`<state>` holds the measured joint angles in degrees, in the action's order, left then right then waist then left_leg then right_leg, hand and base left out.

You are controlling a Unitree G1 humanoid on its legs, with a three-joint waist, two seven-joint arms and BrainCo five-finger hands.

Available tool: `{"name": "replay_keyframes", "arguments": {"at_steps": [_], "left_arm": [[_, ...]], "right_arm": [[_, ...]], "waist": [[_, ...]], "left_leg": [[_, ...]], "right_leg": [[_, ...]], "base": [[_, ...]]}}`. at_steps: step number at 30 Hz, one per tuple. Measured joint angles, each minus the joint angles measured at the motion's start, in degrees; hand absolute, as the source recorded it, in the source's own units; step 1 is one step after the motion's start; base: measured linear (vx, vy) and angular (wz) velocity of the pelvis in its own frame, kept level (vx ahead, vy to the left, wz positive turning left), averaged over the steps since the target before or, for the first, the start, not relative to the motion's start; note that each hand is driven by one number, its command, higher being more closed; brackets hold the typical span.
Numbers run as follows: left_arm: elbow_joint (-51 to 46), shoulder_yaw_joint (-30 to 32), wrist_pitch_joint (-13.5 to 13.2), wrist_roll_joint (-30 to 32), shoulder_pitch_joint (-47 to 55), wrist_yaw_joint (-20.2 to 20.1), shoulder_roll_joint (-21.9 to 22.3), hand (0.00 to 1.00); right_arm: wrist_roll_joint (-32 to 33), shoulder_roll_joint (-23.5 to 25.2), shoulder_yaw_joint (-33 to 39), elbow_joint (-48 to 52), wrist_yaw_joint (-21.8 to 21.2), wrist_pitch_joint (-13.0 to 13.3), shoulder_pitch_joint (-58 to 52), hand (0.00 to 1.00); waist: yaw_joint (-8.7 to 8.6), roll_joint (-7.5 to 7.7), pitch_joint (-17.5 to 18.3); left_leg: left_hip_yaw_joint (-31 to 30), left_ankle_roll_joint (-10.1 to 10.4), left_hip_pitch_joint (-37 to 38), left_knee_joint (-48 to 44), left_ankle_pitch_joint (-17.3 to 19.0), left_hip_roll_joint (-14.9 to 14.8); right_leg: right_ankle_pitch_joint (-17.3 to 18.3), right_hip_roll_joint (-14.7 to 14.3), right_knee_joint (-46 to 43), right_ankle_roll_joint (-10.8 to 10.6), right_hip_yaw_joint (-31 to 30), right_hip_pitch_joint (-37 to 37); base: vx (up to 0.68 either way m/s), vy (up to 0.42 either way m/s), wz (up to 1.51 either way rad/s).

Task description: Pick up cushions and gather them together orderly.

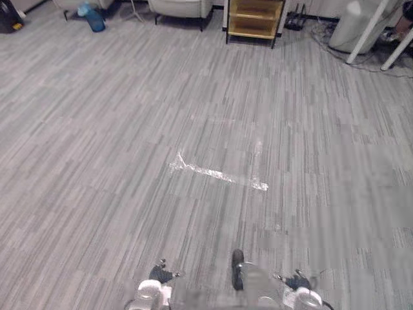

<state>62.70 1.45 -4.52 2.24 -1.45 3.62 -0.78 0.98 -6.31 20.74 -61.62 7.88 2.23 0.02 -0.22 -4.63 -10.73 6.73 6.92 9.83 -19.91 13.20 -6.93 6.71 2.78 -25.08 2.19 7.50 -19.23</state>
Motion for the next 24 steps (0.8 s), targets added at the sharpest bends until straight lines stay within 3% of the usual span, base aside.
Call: {"name": "replay_keyframes", "arguments": {"at_steps": [2,3,5,7,9,10,11,12,13,15,17,18,19,20,21,22,24], "left_arm": [[-1.5,2.4,0.0,0.0,0.1,0.0,1.8,0.0],[-2.6,2.4,-0.1,0.0,0.1,-0.1,2.3,0.0],[-4.9,2.1,-0.2,0.0,0.4,-0.1,2.3,0.0],[-5.8,2.0,-0.3,-0.1,0.4,-0.1,2.4,0.0],[-6.2,1.9,-0.9,-0.2,0.3,-0.1,2.3,0.0],[-6.2,1.8,-1.2,-0.2,0.3,-0.2,2.4,0.0],[-6.0,1.5,-1.4,-0.2,0.5,-0.2,2.2,0.0],[-5.8,1.1,-1.4,-0.2,0.5,-0.2,2.2,0.0],[-5.6,0.8,-1.4,-0.2,0.5,-0.2,1.6,0.0],[-4.7,0.8,-1.3,-0.1,0.4,-0.4,-0.2,0.0],[-4.6,0.8,-1.3,-0.1,0.3,-0.6,-0.7,0.0],[-4.5,0.7,-1.2,-0.2,0.2,-0.6,-1.0,0.0],[-4.2,-0.1,-1.2,-0.2,0.1,-0.6,-1.6,0.0],[-3.0,-0.7,-0.9,-0.2,-0.1,-0.6,-2.4,0.0],[-1.5,-1.4,-0.4,-0.2,0.1,-0.5,-3.2,0.0],[-0.7,-2.1,0.0,-0.2,0.2,-0.5,-3.7,0.0],[-0.6,-2.6,0.0,-0.3,0.2,-0.4,-3.9,0.0]], "right_arm": [[0.2,0.6,-0.8,1.6,0.2,-0.2,-1.3,0.0],[0.3,1.2,-0.9,2.9,0.3,0.0,-2.1,0.0],[1.5,2.1,-1.2,4.6,0.7,0.1,-2.2,0.0],[1.6,2.6,-1.1,4.6,0.7,0.2,-1.4,0.0],[1.6,2.8,-0.6,4.3,0.7,0.0,-0.6,0.0],[1.6,2.7,-0.6,4.1,0.7,0.0,-0.5,0.0],[1.6,2.1,-0.7,2.9,0.7,0.0,-0.6,0.0],[1.6,1.5,-0.7,1.5,0.7,-0.1,-0.8,0.0],[1.5,1.4,-0.8,0.3,0.7,-0.1,-0.7,0.0],[1.4,2.6,-0.8,-0.5,0.5,-0.2,-1.2,0.0],[1.4,2.3,-0.7,-0.6,0.6,-0.2,-1.3,0.0],[1.3,2.1,-0.7,-0.7,0.5,-0.3,-1.8,0.0],[1.2,2.3,-0.7,-0.7,0.2,-0.2,-1.3,0.0],[1.2,2.5,-0.7,-0.7,-0.1,-0.2,-1.0,0.0],[1.2,2.6,-0.8,-0.6,-0.4,-0.2,-0.9,0.0],[1.3,2.6,-0.8,-0.5,-0.6,-0.2,-0.9,0.0],[1.2,1.7,-1.4,-0.4,-0.6,0.1,-0.2,0.0]], "waist": [[-0.47,-0.13,-0.2],[-0.01,0.27,-0.6],[0.85,1.32,-0.9],[1.14,1.25,-0.8],[2.29,1.2,-0.8],[2.52,1.19,-0.8],[2.78,0.79,-0.6],[3.42,-0.29,0.0],[4.03,0.02,0.1],[3.12,2.89,1.2],[3.45,3.46,1.4],[3.49,3.99,1.2],[3.44,4.44,0.9],[3.13,4.52,0.9],[3.07,4.5,0.8],[2.88,4.28,0.7],[2.59,3.38,0.3]], "left_leg": [[0.0,-0.1,-7.7,-19.7,-8.9,-2.2],[1.6,-0.7,-11.9,-30.2,-8.1,-5.0],[6.1,-2.2,-17.3,-37.5,-4.3,-6.8],[10.5,-4.0,-21.8,-33.2,-1.6,-7.3],[11.3,-3.9,-24.7,-15.7,-1.3,-3.1],[10.5,-3.4,-24.8,-8.5,-2.3,-1.2],[8.1,-2.2,-24.5,5.0,-6.4,1.6],[6.4,-1.0,-24.7,11.4,-10.0,2.3],[5.1,-2.9,-24.5,10.1,-15.3,2.7],[4.5,-7.3,-24.5,7.4,-12.2,6.6],[4.9,-8.5,-24.4,3.5,-8.8,7.2],[5.4,-8.6,-22.6,2.5,-5.9,7.6],[5.3,-8.7,-19.9,2.8,-3.9,8.2],[5.1,-8.8,-17.7,2.9,-2.6,8.5],[4.9,-8.9,-13.6,3.9,-1.6,8.6],[4.8,-8.9,-9.4,6.3,-1.6,8.6],[4.7,-8.9,-3.2,10.6,-1.6,7.4]], "right_leg": [[2.0,-0.3,2.9,0.6,1.0,6.5],[2.3,-0.9,5.8,1.0,1.0,11.1],[3.3,-0.8,10.5,1.5,0.1,17.7],[3.8,-0.6,14.2,1.3,-0.9,21.7],[5.4,0.8,16.1,0.0,-2.9,24.4],[5.8,1.3,16.5,-0.4,-3.4,25.3],[6.7,1.7,17.9,-1.5,-4.2,27.1],[7.1,1.1,19.2,-2.7,-4.8,28.3],[8.1,1.2,20.0,-3.7,-5.8,29.9],[8.6,4.5,17.9,-3.9,-6.3,30.7],[8.7,5.3,9.7,-4.1,-7.9,28.2],[8.1,5.7,-1.6,-8.3,-10.1,24.2],[6.7,6.1,-12.3,-15.8,-11.6,20.3],[7.0,6.2,-19.8,-17.8,-11.6,17.9],[8.2,6.3,-27.1,-15.8,-10.1,14.9],[10.0,6.7,-29.2,-12.4,-7.2,12.6],[12.8,7.4,-25.1,-6.6,1.0,9.0]], "base": [[0.49,-0.201,0.17],[0.36,-0.11,0.0],[0.4,-0.091,-0.25],[0.35,-0.01,-0.27],[0.36,0.072,-0.41],[0.44,0.135,-0.39],[0.47,0.167,-0.35],[0.5,0.23,-0.45],[0.55,0.251,-0.36],[0.64,0.228,0.02],[0.57,0.181,0.15],[0.53,0.173,-0.06],[0.51,0.138,-0.08],[0.52,0.1,-0.03],[0.62,0.086,-0.02],[0.52,0.046,-0.05],[0.45,-0.02,-0.01]]}}
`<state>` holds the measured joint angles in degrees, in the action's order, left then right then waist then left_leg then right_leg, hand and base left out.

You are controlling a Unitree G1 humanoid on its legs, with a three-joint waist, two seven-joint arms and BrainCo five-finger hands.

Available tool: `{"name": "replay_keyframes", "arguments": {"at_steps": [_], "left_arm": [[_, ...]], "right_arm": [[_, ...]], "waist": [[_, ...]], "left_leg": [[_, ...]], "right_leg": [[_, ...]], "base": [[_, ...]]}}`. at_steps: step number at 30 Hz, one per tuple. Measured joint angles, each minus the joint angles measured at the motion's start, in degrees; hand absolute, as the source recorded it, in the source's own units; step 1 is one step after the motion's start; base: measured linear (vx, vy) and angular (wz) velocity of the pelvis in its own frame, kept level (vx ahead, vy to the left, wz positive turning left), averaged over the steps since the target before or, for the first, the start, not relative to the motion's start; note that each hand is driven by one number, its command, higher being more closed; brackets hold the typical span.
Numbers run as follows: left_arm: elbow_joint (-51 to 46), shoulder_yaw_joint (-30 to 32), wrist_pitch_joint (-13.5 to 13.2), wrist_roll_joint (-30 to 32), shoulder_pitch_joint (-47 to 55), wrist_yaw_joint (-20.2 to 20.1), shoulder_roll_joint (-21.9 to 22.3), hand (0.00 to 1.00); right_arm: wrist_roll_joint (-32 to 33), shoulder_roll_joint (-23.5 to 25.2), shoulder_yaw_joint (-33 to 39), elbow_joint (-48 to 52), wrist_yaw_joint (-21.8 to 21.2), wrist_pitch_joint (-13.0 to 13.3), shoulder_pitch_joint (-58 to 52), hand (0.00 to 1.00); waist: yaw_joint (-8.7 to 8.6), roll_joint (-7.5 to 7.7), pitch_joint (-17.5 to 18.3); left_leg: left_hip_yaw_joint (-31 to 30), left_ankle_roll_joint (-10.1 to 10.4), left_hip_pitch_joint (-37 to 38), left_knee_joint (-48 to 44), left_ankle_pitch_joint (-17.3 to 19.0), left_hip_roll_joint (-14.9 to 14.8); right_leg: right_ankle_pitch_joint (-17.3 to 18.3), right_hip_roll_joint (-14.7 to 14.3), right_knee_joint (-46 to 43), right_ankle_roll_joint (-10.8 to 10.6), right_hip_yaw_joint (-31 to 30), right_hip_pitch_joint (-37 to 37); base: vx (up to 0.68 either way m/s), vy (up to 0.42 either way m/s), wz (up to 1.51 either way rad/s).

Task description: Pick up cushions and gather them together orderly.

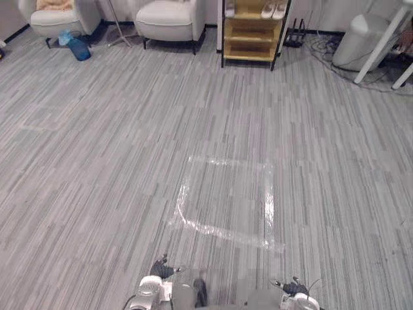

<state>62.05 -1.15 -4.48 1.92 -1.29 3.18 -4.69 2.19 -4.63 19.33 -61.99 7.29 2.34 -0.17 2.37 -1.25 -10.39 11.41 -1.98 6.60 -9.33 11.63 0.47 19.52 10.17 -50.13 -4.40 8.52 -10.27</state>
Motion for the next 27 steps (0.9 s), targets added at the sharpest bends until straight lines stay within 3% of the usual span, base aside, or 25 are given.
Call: {"name": "replay_keyframes", "arguments": {"at_steps": [2,4,5,6,7,9,10,11,12,13,15,17,19,20,21,22,25,27], "left_arm": [[0.0,0.0,0.0,0.0,-0.2,0.0,0.0,0.0],[0.0,-0.1,0.0,0.0,-0.1,0.0,0.0,0.0],[0.0,-0.6,-0.1,0.0,0.7,0.0,-0.6,0.0],[0.6,-0.9,-0.1,0.1,0.7,0.0,-0.3,0.0],[1.0,-0.8,-0.1,0.1,0.8,0.0,1.1,0.0],[1.1,-0.5,-0.1,0.2,0.5,-0.1,2.4,0.0],[1.0,0.3,-0.1,0.3,0.2,-0.1,2.9,0.0],[0.1,2.2,-0.1,0.3,0.1,-0.1,3.8,0.0],[-1.2,3.2,-0.1,0.3,0.3,-0.1,4.3,0.0],[-2.5,3.6,-0.2,0.3,0.3,-0.2,4.6,0.0],[-4.1,3.4,-0.1,0.3,0.3,-0.2,4.5,0.0],[-5.2,3.4,-0.3,0.2,0.3,-0.1,4.7,0.0],[-5.4,2.1,-0.3,0.2,-0.1,-0.1,4.8,0.0],[-5.4,1.7,-0.3,0.2,-0.1,-0.2,4.9,0.0],[-5.2,1.1,-0.4,0.2,0.1,-0.2,5.0,0.0],[-5.1,0.8,-0.4,0.2,0.0,-0.1,4.6,0.0],[-4.0,-0.1,-0.3,0.2,-0.6,-0.3,2.1,0.0],[-3.8,-0.1,-0.3,0.2,-0.6,-0.8,1.7,0.0]], "right_arm": [[0.0,-0.4,-0.3,0.3,0.0,0.2,1.1,0.0],[0.0,-0.5,-0.4,0.5,0.0,0.5,1.8,0.0],[0.0,-0.3,-0.7,0.4,0.0,0.5,1.3,0.0],[0.0,-0.9,-1.0,0.0,0.0,0.5,0.4,0.0],[0.0,-2.1,-0.9,-0.2,0.1,0.3,0.4,0.0],[0.0,-2.4,0.2,-0.1,0.0,0.3,0.2,0.0],[0.1,-2.2,1.1,0.0,0.1,0.3,-0.1,0.0],[0.1,-1.6,0.6,0.6,0.1,0.2,-1.2,0.0],[0.2,-0.8,0.5,1.6,0.3,0.1,-2.0,0.0],[0.2,-0.5,0.1,3.1,0.5,0.0,-2.4,0.0],[0.4,0.2,-0.1,4.0,0.6,-0.1,-2.5,0.0],[0.9,1.0,0.1,4.9,0.7,0.0,-2.2,0.0],[2.3,1.2,0.4,4.8,0.8,0.1,-1.0,0.0],[2.4,1.1,0.5,4.7,0.7,0.1,-1.1,0.0],[2.4,0.5,0.6,4.3,0.7,0.1,-1.0,0.0],[2.4,0.9,0.1,3.2,0.8,-0.1,-0.9,0.0],[2.2,1.9,-0.5,2.1,0.6,-0.1,-0.5,0.0],[1.1,1.7,-0.3,1.9,0.6,-0.2,-0.9,0.0]], "waist": [[-0.5,-1.13,-0.6],[-1.14,-1.23,-0.7],[-2.11,0.09,-0.4],[-2.75,0.14,-0.4],[-2.31,-1.85,0.1],[-2.84,-2.7,0.2],[-2.92,-2.83,0.1],[-2.91,-2.9,0.1],[-2.86,-3.03,-0.3],[-2.3,-2.66,-0.8],[-1.93,-1.88,-1.1],[-1.44,-1.72,-1.1],[-0.63,-1.61,-1.2],[-0.35,-1.7,-1.1],[0.28,-2.57,-0.9],[1.35,-2.1,-0.7],[0.55,1.47,0.0],[0.98,2.45,0.5]], "left_leg": [[0.0,0.0,2.9,1.5,0.0,-1.9],[-0.3,0.0,5.0,2.7,0.0,-3.4],[-1.1,2.1,6.4,3.2,1.2,-3.3],[-2.6,5.1,8.3,3.1,3.2,-3.7],[-2.8,5.4,8.7,2.9,3.3,-5.7],[-4.4,5.8,6.0,-4.6,3.0,-7.3],[-5.2,6.9,3.1,-12.1,2.4,-8.4],[-6.4,9.0,-2.3,-25.4,-1.3,-10.3],[-6.9,9.0,-6.2,-35.9,-3.9,-12.3],[-6.0,8.0,-10.8,-47.0,-2.9,-14.5],[-4.6,7.3,-15.6,-50.5,-0.7,-14.9],[-1.2,6.0,-19.1,-43.8,1.6,-14.3],[-2.0,6.3,-20.4,-23.3,1.4,-8.1],[-3.5,7.0,-19.8,-15.8,-0.3,-5.8],[-6.6,7.7,-19.0,-4.2,-5.9,-3.9],[-7.9,5.7,-17.1,-2.7,-12.5,-2.7],[-6.6,2.8,-16.8,-4.9,-9.9,0.2],[-5.1,1.4,-15.7,-5.9,-8.1,1.4]], "right_leg": [[0.3,-0.8,9.4,1.6,5.4,-4.1],[-4.8,-2.6,21.2,1.9,5.5,-7.1],[-14.0,-3.4,33.6,1.7,3.4,-7.1],[-21.2,-4.0,32.6,5.1,1.9,-7.3],[-20.0,-5.2,30.2,5.1,2.3,-7.9],[-14.4,-5.9,27.2,6.1,3.2,-7.8],[-12.8,-6.3,27.1,6.6,3.9,-6.2],[-11.1,-7.0,27.9,7.4,4.6,-3.2],[-10.1,-7.7,28.9,8.0,5.2,0.1],[-8.9,-8.9,30.7,8.7,5.1,4.7],[-7.7,-9.1,33.3,8.7,4.6,9.6],[-7.3,-9.0,35.8,8.2,3.4,13.1],[-6.3,-7.5,37.4,6.7,1.4,15.9],[-6.0,-7.1,37.7,6.1,0.6,16.5],[-5.1,-7.5,38.6,4.9,-1.0,17.6],[-4.2,-7.6,39.1,3.8,-3.6,19.0],[-3.7,-4.3,39.2,3.1,-5.3,20.4],[-4.4,-3.0,37.7,2.1,-7.7,20.4]], "base": [[0.55,-0.133,0.1],[0.45,-0.173,0.28],[0.5,-0.239,0.56],[0.6,-0.283,0.4],[0.5,-0.238,0.15],[0.41,-0.223,0.11],[0.43,-0.28,0.27],[0.52,-0.304,0.23],[0.5,-0.248,0.1],[0.48,-0.177,-0.06],[0.36,-0.102,-0.17],[0.29,-0.032,-0.33],[0.4,0.064,-0.44],[0.49,0.164,-0.51],[0.5,0.212,-0.77],[0.53,0.216,-0.69],[0.36,0.111,-0.1],[0.42,0.153,-0.06]]}}
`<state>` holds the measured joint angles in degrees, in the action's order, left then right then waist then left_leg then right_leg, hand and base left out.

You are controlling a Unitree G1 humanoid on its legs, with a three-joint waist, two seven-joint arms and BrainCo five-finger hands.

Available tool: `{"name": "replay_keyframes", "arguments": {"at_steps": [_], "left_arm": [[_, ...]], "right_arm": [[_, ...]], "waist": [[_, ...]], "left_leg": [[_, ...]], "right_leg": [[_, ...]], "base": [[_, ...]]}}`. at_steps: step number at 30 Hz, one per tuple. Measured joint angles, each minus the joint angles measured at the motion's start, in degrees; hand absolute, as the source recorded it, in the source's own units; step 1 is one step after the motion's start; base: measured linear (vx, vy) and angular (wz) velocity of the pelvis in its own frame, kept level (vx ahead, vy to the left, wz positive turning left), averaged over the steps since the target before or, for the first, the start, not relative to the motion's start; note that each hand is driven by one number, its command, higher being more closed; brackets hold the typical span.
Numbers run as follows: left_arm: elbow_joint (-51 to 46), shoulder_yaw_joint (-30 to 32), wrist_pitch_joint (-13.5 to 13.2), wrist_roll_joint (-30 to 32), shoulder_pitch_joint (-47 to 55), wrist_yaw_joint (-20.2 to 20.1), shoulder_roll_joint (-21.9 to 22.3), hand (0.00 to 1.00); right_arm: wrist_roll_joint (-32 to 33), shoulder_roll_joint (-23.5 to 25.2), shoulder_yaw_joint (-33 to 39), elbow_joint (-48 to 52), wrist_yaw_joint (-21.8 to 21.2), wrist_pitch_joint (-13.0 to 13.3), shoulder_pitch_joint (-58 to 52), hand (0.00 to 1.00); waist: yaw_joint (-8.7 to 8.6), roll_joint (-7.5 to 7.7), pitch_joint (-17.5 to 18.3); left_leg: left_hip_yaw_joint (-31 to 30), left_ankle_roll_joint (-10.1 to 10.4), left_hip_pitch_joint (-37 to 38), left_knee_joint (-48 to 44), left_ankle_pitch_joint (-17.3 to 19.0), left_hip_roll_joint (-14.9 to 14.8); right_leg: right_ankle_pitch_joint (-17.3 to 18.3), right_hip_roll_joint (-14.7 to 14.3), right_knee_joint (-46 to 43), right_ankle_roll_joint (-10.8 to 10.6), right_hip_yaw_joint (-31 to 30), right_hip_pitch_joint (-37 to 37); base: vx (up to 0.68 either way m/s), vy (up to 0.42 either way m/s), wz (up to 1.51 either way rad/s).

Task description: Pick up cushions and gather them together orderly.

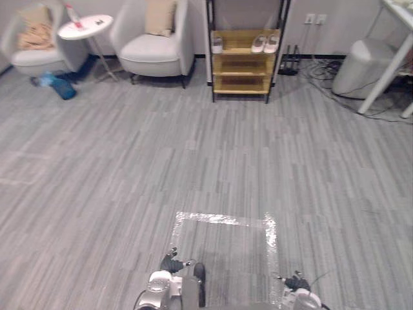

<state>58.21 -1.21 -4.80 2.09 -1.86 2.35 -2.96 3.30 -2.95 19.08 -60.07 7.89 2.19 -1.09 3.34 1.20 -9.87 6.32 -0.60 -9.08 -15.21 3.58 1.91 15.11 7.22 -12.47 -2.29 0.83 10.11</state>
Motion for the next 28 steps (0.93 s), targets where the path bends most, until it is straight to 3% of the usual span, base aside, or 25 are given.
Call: {"name": "replay_keyframes", "arguments": {"at_steps": [4,6,9,11,13,14,16,18,28], "left_arm": [[1.8,-0.3,0.1,0.0,0.3,-0.2,-1.5,0.0],[3.0,-1.5,0.2,-0.3,1.5,-0.2,-1.9,0.0],[3.5,-2.8,0.2,-0.5,1.6,-0.2,-2.3,0.0],[3.9,-4.0,0.2,-0.6,1.5,-0.1,-2.5,0.0],[4.4,-4.8,0.2,-0.5,1.6,-0.2,-3.0,0.0],[4.5,-4.7,0.2,-0.5,1.5,-0.1,-2.5,0.0],[4.4,-4.2,0.1,-0.6,2.1,0.0,-1.4,0.0],[4.5,-4.2,0.1,-0.6,2.5,-0.1,-1.2,0.0],[5.1,-2.4,0.1,-0.5,2.5,-0.2,-1.3,0.0]], "right_arm": [[-3.5,-0.1,-0.1,-1.7,-0.7,0.0,2.1,0.0],[-4.7,-0.2,-0.1,-2.6,-0.9,-0.1,1.9,0.0],[-5.5,-0.8,-0.2,-3.2,-1.0,-0.3,1.2,0.0],[-5.3,-1.7,0.6,-3.7,-0.9,-0.3,0.4,0.0],[-5.5,-2.4,1.1,-3.8,-0.7,-0.6,-0.7,0.0],[-5.5,-2.8,1.3,-4.1,-0.7,-0.6,-1.4,0.0],[-5.4,-3.6,2.7,-4.6,-0.6,-0.7,-2.4,0.0],[-5.4,-3.7,2.7,-4.6,-0.6,-0.7,-2.0,0.0],[-5.4,-3.5,3.3,-4.6,-0.6,-0.9,-3.0,0.0]], "waist": [[0.42,-0.46,0.4],[0.2,-1.87,1.2],[0.0,-2.58,1.5],[-0.9,-3.13,2.0],[-1.14,-1.19,2.7],[-1.38,-1.57,2.9],[-0.93,-3.42,4.3],[-0.96,-4.16,4.6],[-1.22,-2.83,4.0]], "left_leg": [[2.8,-0.9,4.5,1.0,3.0,0.0],[2.3,-1.5,10.0,6.2,3.6,-0.3],[1.8,-1.5,13.6,9.1,3.5,-0.6],[0.3,-1.4,14.1,9.0,3.5,-1.1],[-2.2,-0.2,14.6,8.8,3.7,0.7],[-2.9,0.3,15.0,9.2,4.0,0.3],[-3.9,1.1,15.2,10.4,3.5,-1.6],[-3.9,1.6,15.2,11.1,3.2,-2.6],[-4.0,2.6,16.1,12.5,2.6,-3.1]], "right_leg": [[-1.7,0.8,-7.2,-2.2,-2.5,-1.5],[-2.3,1.6,-18.5,-4.4,0.0,-5.9],[3.0,3.0,-21.7,-2.6,5.8,-10.1],[3.5,2.8,-17.9,-2.5,8.0,-12.3],[-3.9,3.3,-6.7,-2.5,7.2,-13.1],[-3.6,3.0,-6.1,-2.5,7.8,-12.2],[-5.5,0.6,-0.8,-1.6,8.6,-9.7],[-7.5,-1.1,3.0,-0.9,8.6,-8.0],[-12.6,-2.3,11.5,-0.9,8.5,-4.0]], "base": [[0.28,0.126,-0.41],[0.21,0.07,-0.28],[0.18,0.019,0.05],[0.12,-0.059,0.45],[0.12,-0.112,0.58],[0.14,-0.162,0.43],[0.12,-0.142,0.12],[0.1,-0.104,-0.11],[-0.02,-0.009,-0.02]]}}
